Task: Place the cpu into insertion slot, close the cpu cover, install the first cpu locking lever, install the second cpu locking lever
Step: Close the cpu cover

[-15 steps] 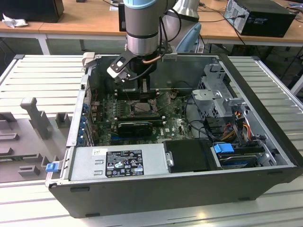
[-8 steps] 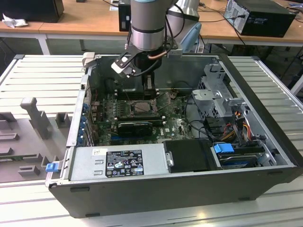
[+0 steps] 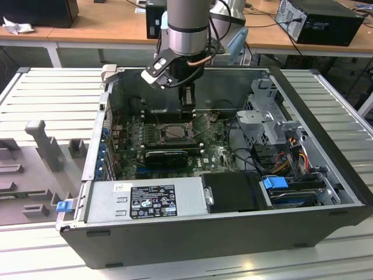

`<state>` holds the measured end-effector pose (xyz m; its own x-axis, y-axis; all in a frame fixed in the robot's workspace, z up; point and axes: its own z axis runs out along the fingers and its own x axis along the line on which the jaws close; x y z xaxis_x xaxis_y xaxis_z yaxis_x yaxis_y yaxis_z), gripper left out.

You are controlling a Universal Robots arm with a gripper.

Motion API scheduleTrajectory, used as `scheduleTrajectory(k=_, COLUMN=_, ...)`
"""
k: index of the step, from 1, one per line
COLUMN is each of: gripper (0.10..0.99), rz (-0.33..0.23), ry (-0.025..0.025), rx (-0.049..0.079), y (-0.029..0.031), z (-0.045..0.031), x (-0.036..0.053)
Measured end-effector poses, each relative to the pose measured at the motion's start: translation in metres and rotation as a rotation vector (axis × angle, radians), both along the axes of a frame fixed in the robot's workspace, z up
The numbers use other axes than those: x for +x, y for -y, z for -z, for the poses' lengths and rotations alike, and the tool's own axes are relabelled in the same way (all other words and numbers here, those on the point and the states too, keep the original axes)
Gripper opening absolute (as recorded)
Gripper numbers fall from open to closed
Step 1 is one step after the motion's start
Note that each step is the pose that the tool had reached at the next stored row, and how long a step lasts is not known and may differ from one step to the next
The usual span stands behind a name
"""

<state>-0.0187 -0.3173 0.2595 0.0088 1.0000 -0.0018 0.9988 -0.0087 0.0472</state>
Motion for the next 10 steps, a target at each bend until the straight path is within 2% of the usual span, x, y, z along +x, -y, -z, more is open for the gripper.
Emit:
scheduleTrajectory(k=6, gripper=0.106, rz=0.000, ry=-0.0020, rx=0.000, y=0.0000, z=0.0000, x=0.0184)
scheduleTrajectory(k=7, gripper=0.106, rz=0.000, ry=-0.0033, rx=0.000, y=0.0000, z=0.0000, x=0.0240)
scheduleTrajectory(k=10, gripper=0.106, rz=-0.002, ry=-0.0038, rx=0.000, y=0.0000, z=0.0000, x=0.0313)
